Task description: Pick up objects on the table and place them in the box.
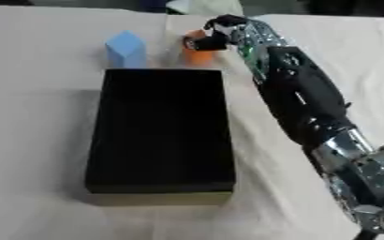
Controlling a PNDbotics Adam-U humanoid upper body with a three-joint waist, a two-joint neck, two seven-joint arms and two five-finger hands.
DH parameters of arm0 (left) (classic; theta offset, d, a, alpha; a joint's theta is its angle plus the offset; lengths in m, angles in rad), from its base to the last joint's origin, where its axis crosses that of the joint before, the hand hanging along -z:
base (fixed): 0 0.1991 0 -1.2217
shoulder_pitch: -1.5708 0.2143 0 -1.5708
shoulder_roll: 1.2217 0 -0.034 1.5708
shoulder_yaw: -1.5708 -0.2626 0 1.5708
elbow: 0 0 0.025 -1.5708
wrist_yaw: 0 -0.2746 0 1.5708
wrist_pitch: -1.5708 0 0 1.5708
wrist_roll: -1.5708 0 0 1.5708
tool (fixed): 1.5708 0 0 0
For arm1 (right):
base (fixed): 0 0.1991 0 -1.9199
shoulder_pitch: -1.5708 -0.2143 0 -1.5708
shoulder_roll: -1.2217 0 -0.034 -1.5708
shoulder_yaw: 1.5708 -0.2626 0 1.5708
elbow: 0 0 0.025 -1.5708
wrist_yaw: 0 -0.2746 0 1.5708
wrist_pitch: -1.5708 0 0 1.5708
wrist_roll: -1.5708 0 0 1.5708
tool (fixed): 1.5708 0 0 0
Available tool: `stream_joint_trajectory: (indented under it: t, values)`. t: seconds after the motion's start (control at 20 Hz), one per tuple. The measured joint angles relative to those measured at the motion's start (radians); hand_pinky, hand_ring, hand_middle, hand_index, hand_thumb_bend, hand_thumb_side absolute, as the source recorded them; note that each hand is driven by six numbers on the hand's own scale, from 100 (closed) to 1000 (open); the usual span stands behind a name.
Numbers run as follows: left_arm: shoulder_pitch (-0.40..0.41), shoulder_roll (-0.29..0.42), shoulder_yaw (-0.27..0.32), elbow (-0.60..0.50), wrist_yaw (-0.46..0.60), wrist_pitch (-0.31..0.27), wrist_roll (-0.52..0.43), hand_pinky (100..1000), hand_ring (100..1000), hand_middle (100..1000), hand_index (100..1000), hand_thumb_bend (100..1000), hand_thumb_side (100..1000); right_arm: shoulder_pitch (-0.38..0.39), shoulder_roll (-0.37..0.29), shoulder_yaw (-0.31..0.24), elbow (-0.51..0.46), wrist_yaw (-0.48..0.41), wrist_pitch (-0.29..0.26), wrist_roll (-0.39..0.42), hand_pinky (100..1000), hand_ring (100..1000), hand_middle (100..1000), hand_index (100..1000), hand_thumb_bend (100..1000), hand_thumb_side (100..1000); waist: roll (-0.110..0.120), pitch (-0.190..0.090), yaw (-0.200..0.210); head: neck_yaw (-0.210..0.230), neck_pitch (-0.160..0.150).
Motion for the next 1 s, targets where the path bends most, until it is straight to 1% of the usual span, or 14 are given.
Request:
stream_joint_trajectory:
  t: [0.35,0.4,0.45,0.5,0.55,0.6,0.65,0.75,0.8,1.0]
  values:
    - [0.000,0.000,0.000,0.000,0.000,-0.001,-0.004,767,629,687,718,101,978,-0.004,0.004,0.001,0.030,0.051,0.006,-0.004,896,916,843,1000,339,1000,-0.002,-0.001,0.005,-0.005,0.000]
    - [0.000,-0.001,0.000,0.000,0.000,-0.001,-0.004,767,630,687,718,100,978,-0.006,0.007,-0.001,0.035,0.056,0.004,-0.005,889,909,822,991,323,1000,-0.002,-0.002,0.005,-0.005,0.000]
    - [0.000,-0.001,0.000,0.000,0.000,-0.001,-0.004,767,630,687,718,100,978,-0.008,0.010,-0.003,0.040,0.057,0.003,-0.007,888,908,819,988,321,1000,-0.002,-0.002,0.006,-0.006,0.000]
    - [0.000,-0.001,0.000,0.000,0.000,-0.001,-0.004,767,630,687,717,100,977,-0.008,0.012,-0.003,0.044,0.059,0.001,-0.009,880,896,794,964,298,1000,-0.002,-0.003,0.007,-0.006,0.000]
    - [0.000,-0.001,0.000,0.000,0.000,-0.001,-0.005,767,630,687,717,100,977,-0.008,0.015,-0.003,0.047,0.062,-0.002,-0.012,878,891,782,959,295,1000,-0.003,-0.003,0.008,-0.006,0.000]
    - [0.000,-0.001,0.000,0.000,0.000,-0.002,-0.005,767,630,687,716,100,976,-0.008,0.018,-0.003,0.050,0.065,-0.005,-0.015,874,881,766,947,255,1000,-0.003,-0.003,0.009,-0.007,0.000]
    - [0.000,-0.001,0.000,0.000,0.000,-0.002,-0.006,767,630,687,716,100,976,-0.008,0.018,-0.003,0.051,0.066,-0.008,-0.018,871,877,758,940,235,1000,-0.003,-0.003,0.009,-0.008,0.000]
    - [0.000,-0.001,0.000,0.000,0.000,-0.003,-0.008,767,630,687,716,100,976,-0.008,0.018,-0.003,0.051,0.068,-0.012,-0.026,860,863,711,896,100,1000,-0.003,-0.003,0.010,-0.008,0.000]
    - [0.000,-0.001,0.000,0.000,0.000,-0.003,-0.009,767,630,687,716,100,975,-0.008,0.018,-0.003,0.051,0.068,-0.014,-0.029,855,852,682,876,100,1000,-0.003,-0.003,0.010,-0.008,0.000]
    - [0.000,-0.004,0.000,0.000,0.000,-0.003,-0.010,767,630,688,716,100,970,-0.008,0.018,-0.003,0.048,0.060,-0.021,-0.041,837,819,629,843,100,1000,-0.003,-0.003,0.011,-0.008,0.000]
